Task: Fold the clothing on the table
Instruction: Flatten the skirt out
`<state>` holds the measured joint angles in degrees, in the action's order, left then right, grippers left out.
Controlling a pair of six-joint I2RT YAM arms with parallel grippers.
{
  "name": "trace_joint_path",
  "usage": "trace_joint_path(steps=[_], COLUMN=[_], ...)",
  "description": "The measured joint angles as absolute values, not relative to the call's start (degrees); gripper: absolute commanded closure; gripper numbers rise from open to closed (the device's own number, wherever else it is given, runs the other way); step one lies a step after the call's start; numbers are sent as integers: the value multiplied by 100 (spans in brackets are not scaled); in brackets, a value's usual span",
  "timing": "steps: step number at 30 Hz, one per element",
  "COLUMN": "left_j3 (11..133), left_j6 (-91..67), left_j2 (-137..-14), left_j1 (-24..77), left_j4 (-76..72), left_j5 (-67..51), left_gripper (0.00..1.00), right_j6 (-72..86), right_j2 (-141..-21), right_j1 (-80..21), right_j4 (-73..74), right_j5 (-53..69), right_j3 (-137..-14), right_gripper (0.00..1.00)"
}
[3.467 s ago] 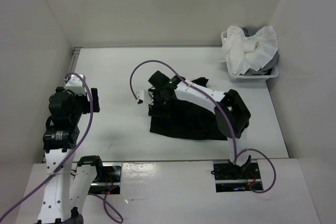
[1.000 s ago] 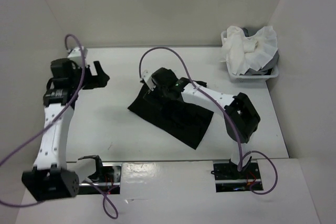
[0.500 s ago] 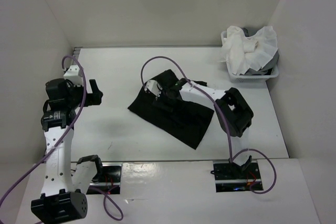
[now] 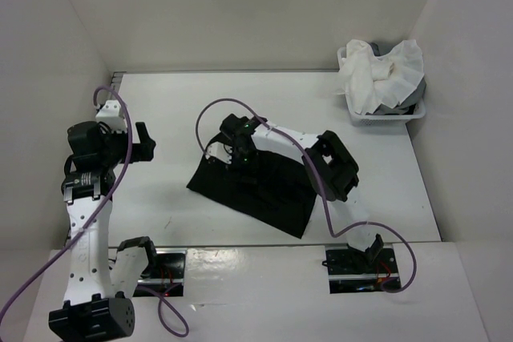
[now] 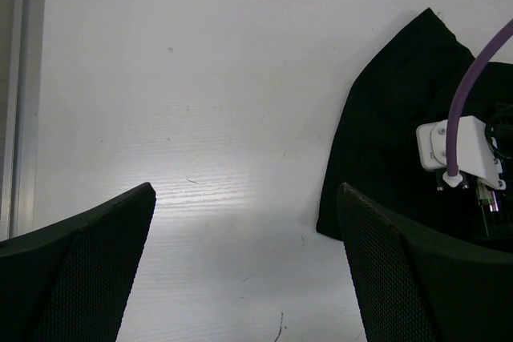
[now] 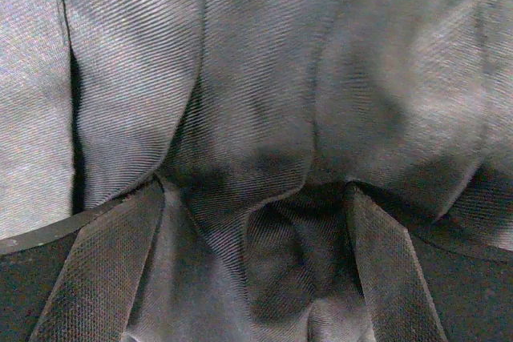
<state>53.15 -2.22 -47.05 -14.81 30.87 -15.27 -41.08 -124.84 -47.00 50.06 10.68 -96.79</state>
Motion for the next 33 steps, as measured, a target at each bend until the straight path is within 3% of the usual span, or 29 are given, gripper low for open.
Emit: trace_joint_path(steps=[5,12,22,28,33], left_j3=[5315,5315,5312,5328,5863], left_j6=[-167,-165,-167,-169,-327], left_j2=[-4676,-4668,-4923,-5575,-7074], left_j1=[-1481,-1481,-1483,-1450,-1164], left_j4=[3087,3087,3079,3057,3081], left_j5=[-1527,-1520,-1417,-1575,-2182], left_gripper=[0,0,0,0,0], right_j6=[-3208,-635,1839,2311,2292], right_j2=[-12731,-12971,-13069,-13023,-12689], right_j1=[-4755,-4501,-3601,-3457,-3564], right_j4=[4939,4125,3577,3579,3548], right_j5=[1452,1131,-1334,-1870,-1887], right_j3=[-10136,-10495,-10567,-10530,-10298], right_gripper=[2,2,2,2,2])
